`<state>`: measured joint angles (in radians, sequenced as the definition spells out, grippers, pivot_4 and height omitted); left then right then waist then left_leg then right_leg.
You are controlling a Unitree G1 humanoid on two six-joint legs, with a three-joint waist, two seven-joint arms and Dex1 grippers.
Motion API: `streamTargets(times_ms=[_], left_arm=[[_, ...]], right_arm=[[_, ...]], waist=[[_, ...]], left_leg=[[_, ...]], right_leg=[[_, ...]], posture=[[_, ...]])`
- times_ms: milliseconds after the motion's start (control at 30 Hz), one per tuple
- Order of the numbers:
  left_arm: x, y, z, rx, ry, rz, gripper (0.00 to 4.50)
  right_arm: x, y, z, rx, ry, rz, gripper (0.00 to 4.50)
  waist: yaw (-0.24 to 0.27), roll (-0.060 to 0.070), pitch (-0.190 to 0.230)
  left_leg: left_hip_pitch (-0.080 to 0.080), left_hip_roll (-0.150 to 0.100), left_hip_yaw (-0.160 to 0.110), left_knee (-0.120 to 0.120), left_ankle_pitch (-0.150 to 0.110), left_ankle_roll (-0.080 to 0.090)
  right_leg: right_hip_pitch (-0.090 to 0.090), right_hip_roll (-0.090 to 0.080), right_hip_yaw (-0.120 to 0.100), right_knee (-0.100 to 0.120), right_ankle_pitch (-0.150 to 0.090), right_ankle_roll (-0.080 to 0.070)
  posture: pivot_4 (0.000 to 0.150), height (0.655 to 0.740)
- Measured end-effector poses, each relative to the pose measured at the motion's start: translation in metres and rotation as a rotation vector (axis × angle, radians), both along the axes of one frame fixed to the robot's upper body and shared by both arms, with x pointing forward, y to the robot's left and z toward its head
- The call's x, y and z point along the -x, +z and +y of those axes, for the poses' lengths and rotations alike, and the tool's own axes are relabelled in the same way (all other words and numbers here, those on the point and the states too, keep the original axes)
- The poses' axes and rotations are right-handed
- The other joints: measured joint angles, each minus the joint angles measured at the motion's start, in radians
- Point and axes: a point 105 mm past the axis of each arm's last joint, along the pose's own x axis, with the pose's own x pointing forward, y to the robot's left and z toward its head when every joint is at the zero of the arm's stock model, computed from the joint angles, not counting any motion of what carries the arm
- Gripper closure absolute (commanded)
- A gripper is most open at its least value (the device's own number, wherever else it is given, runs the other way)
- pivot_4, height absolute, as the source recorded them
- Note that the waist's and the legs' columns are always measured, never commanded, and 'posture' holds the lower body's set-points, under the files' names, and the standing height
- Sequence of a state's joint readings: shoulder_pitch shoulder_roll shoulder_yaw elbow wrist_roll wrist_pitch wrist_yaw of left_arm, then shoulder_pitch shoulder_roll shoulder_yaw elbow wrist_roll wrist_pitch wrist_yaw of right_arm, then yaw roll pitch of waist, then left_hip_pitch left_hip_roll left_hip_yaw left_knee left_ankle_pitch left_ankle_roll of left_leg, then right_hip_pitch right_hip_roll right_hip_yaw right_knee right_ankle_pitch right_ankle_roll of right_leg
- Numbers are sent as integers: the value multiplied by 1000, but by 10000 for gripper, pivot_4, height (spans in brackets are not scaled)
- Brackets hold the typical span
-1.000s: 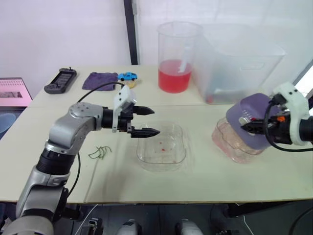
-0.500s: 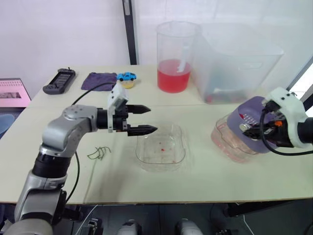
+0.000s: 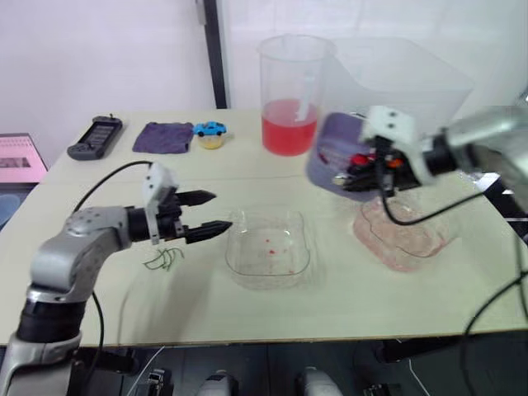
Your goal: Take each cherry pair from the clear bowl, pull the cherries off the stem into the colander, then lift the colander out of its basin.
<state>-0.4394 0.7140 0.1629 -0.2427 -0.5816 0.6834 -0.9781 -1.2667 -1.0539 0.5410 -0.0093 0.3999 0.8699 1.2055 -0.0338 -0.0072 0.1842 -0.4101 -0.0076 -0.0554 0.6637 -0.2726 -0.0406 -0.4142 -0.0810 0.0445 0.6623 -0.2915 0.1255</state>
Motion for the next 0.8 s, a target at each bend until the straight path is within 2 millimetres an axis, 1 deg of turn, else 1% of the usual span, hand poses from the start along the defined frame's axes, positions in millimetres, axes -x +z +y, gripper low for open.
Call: streamTargets(times_ms=[67, 133, 267, 433, 567, 767, 800], left_arm=[[3, 1, 3, 4, 25, -10, 0], [10, -1, 8, 4, 55, -12, 0], [23, -8, 15, -2, 113, 12, 0], [31, 0, 21, -2, 157, -15, 0], [32, -3, 22, -4, 171, 3, 0], [32, -3, 23, -24, 199, -2, 0], [33, -3, 23, -24, 200, -4, 0]], right_arm=[[-15, -11, 2, 38, 30, 17, 43105], [-31, -26, 0, 72, 36, 48, 43105], [-51, -47, -3, 109, 53, 86, 43105], [-59, -59, -5, 139, 83, 119, 43105], [-61, -73, -10, 184, 103, 163, 43105], [-66, -90, -26, 231, 64, 187, 43105], [-66, -92, -26, 224, 64, 193, 38105]], waist=[[5, -1, 0], [9, -1, 0], [13, -1, 0], [14, -1, 0], [13, -1, 0], [12, -1, 0], [12, -1, 0]], left_leg=[[-2, -1, -1, 0, 0, 0], [-2, -1, -1, 0, 0, 0], [-3, -1, -1, 0, 1, -2], [-3, -1, -1, 0, 2, -3], [-3, -1, -1, 0, 2, -3], [-3, -1, -1, -1, 5, -9], [-3, -1, -1, -1, 5, -9]], right_leg=[[0, -1, -1, 0, 0, 0], [-2, -3, 1, 0, 0, 0], [-5, -2, 2, 2, 0, 0], [-6, -2, 2, 3, 0, 0], [-6, -2, 2, 3, 0, 0], [-6, -2, 2, 3, 0, 0], [-6, -1, 2, 3, 0, 0]], posture=[[1500, 7337], [1500, 7337], [1500, 7337], [1500, 7337], [1500, 7337], [1500, 7337], [1500, 7337]])
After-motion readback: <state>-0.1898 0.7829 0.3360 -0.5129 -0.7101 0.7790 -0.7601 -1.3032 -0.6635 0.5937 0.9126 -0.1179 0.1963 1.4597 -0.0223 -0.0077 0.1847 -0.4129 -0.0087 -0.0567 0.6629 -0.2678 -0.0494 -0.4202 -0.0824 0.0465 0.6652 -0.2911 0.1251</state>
